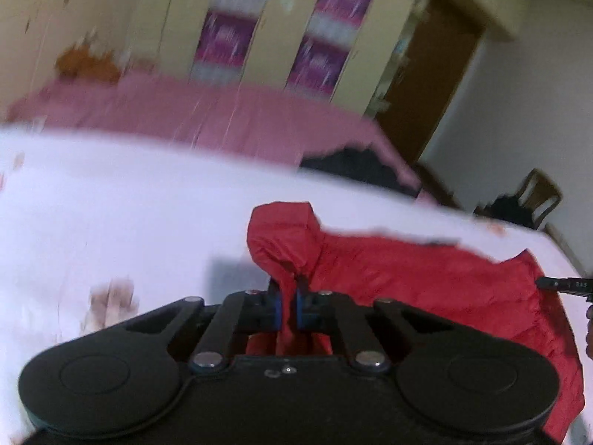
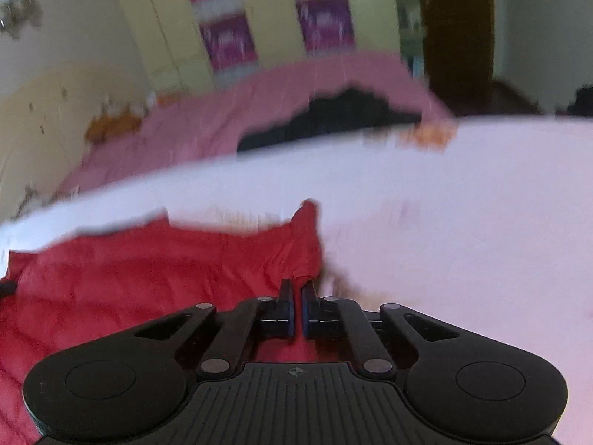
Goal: Fold large clothes
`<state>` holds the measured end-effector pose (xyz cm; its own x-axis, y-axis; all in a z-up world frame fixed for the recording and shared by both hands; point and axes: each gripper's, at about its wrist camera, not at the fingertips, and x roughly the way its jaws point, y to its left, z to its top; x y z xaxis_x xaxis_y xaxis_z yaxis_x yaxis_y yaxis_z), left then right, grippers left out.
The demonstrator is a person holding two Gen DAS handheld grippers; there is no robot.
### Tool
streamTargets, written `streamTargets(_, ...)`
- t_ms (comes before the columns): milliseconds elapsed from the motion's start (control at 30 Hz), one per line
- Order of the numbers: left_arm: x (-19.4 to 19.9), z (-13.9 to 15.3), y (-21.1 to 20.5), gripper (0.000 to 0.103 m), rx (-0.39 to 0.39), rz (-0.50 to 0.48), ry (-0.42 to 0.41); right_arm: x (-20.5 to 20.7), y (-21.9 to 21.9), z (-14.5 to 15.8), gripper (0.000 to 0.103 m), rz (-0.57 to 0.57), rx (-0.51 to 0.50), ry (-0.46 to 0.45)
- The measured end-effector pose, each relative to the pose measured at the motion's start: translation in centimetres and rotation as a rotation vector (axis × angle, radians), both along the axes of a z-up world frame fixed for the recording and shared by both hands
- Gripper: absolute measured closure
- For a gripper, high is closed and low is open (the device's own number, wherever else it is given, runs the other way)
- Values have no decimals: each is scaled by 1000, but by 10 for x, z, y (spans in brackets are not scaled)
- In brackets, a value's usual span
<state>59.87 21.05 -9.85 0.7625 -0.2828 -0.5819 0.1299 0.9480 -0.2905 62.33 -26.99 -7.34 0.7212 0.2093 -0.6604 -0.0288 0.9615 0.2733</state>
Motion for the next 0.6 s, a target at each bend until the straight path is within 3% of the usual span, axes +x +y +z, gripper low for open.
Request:
streamTargets(67,3,11,-8,97,26,4,-64,1,-6,7,101,-26,4,-53)
streamTargets(133,12,12,-17,97,75,2,-74,7,-7,5,101,-44,-32,-49)
streamTargets(333,46,-38,-33,97,162,1,114,28,-3,-47,101,-45,-93,132)
streamTargets(533,42,-39,-35,95,178,0,118,29,-1,-55,100,-46,-116,139)
streamTargets(567,42,-35,-32,85,172,9,124,28,-3,-52,94,-59,-108,140)
streamTargets(600,42,-30,-30,63,181,35,125,25,-5,-47,49,-89,-100,137)
